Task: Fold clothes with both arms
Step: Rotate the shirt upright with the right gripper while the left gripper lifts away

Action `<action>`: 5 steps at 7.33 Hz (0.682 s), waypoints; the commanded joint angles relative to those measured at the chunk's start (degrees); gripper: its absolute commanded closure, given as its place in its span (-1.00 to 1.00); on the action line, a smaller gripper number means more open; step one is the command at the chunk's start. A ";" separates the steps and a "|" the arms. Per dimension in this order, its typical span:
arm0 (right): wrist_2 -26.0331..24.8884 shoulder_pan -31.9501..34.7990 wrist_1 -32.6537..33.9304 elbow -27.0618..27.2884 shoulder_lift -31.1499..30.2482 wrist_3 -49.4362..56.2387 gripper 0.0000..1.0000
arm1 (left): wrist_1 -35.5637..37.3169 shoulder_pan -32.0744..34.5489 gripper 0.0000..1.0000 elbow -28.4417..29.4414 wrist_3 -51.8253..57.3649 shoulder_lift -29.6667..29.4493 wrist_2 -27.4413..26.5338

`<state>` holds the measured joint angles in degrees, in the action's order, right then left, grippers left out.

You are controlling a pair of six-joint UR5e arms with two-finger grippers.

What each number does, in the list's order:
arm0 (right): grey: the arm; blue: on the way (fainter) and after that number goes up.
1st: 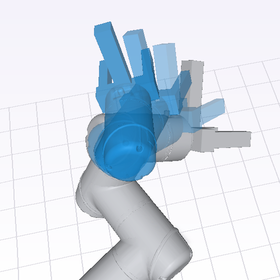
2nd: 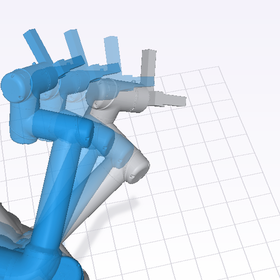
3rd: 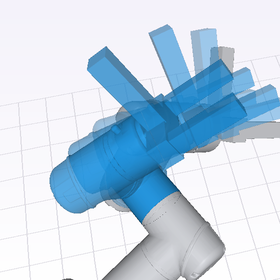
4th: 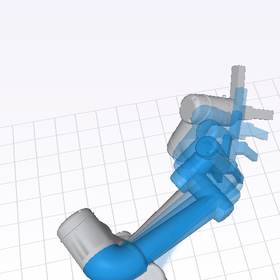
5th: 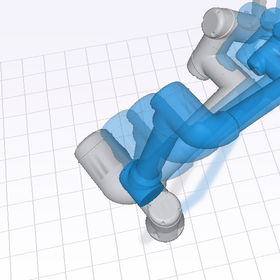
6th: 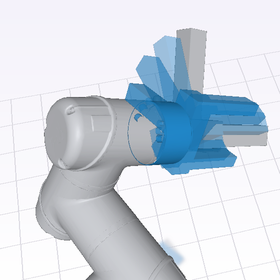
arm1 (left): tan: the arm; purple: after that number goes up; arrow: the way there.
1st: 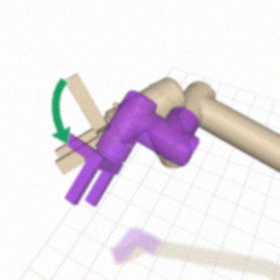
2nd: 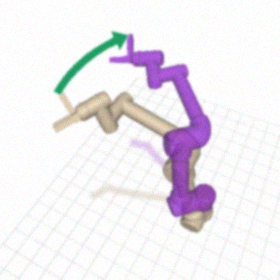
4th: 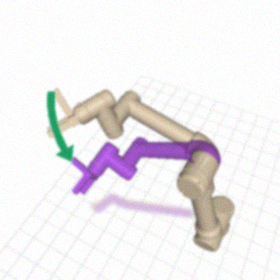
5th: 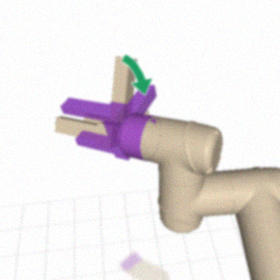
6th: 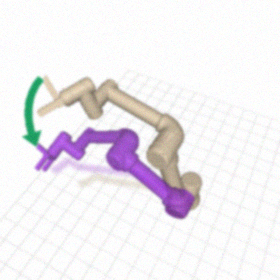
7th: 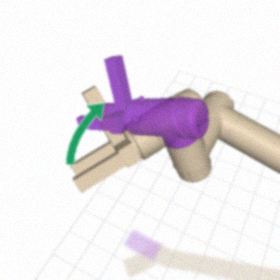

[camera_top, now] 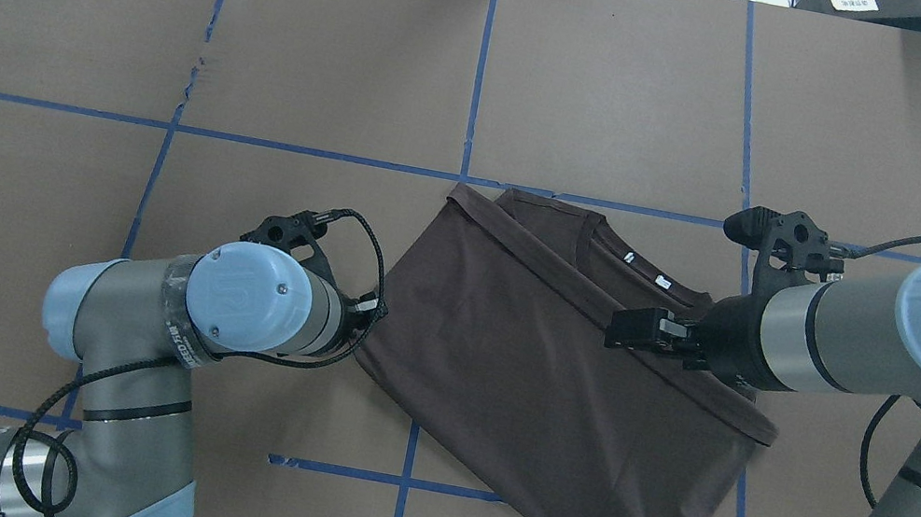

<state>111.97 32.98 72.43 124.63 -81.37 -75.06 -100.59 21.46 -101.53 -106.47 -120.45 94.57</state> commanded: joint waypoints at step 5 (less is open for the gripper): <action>-0.26 0.24 0.08 -0.53 -0.28 0.00 -1.00 | -12.91 19.30 1.00 24.72 21.79 -8.71 0.00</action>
<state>111.81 33.10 72.50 124.35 -81.68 -75.06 -107.72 36.99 -85.92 -90.10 -125.28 94.58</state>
